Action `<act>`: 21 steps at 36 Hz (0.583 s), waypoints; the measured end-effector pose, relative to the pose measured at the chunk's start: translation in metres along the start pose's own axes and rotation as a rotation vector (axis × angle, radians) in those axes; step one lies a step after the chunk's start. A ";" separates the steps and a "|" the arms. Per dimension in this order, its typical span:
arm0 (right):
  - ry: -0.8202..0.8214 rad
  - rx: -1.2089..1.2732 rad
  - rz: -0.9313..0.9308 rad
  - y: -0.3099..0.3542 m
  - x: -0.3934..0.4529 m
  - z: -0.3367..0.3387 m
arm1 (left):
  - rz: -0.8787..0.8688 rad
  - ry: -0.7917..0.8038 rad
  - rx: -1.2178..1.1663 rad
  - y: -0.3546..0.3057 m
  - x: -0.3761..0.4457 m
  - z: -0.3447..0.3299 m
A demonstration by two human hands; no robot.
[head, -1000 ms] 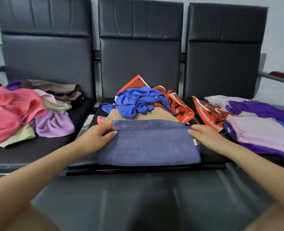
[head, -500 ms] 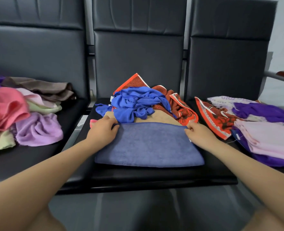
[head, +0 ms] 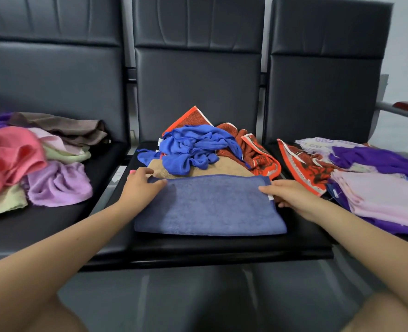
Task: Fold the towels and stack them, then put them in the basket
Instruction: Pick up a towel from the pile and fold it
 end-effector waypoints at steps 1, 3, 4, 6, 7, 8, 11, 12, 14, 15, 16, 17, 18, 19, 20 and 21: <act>0.018 0.017 -0.008 0.000 -0.004 0.000 | 0.052 0.007 -0.031 0.003 -0.003 0.001; 0.056 -0.003 -0.013 -0.001 -0.013 -0.002 | 0.155 0.036 -0.117 0.013 -0.008 0.003; 0.068 -0.033 -0.011 -0.001 -0.016 -0.003 | 0.195 0.047 -0.147 0.017 -0.010 0.004; 0.074 -0.105 0.004 0.000 -0.025 -0.005 | 0.225 0.095 -0.181 0.022 -0.018 0.006; 0.066 -0.126 0.011 0.000 -0.028 -0.006 | 0.240 0.127 -0.196 0.026 -0.020 0.004; 0.056 -0.122 0.015 0.000 -0.031 -0.006 | 0.256 0.164 -0.212 0.027 -0.026 0.003; 0.032 0.088 -0.034 -0.001 -0.038 -0.009 | 0.279 0.236 -0.251 0.026 -0.038 -0.001; 0.014 0.161 -0.047 0.000 -0.040 -0.007 | 0.281 0.248 -0.263 0.024 -0.042 -0.002; -0.059 0.213 -0.046 0.004 -0.044 0.003 | 0.281 0.280 -0.311 0.019 -0.049 -0.007; -0.105 0.222 -0.044 0.005 -0.045 0.009 | 0.274 0.297 -0.339 0.015 -0.052 -0.010; -0.146 0.239 -0.045 0.006 -0.046 0.015 | 0.262 0.316 -0.364 0.011 -0.054 -0.013; -0.181 0.260 -0.045 0.007 -0.048 0.020 | 0.248 0.334 -0.374 0.007 -0.056 -0.017; -0.213 0.279 -0.041 0.008 -0.050 0.024 | 0.238 0.348 -0.373 0.003 -0.058 -0.020; -0.245 0.292 -0.039 0.010 -0.051 0.028 | 0.234 0.357 -0.361 -0.001 -0.060 -0.021; -0.273 0.300 -0.037 0.012 -0.054 0.031 | 0.235 0.358 -0.350 -0.003 -0.061 -0.023; -0.302 0.307 -0.034 0.014 -0.056 0.034 | 0.238 0.358 -0.335 -0.004 -0.060 -0.025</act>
Point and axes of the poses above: each hand's wrist, its own x-axis towards the middle knuckle, its own z-axis out of the back of the hand, y = z × x, the point moved 10 cm from there along x, towards the middle knuckle, and after that the axes turned 5 degrees about -y, right-handed, at the moved point
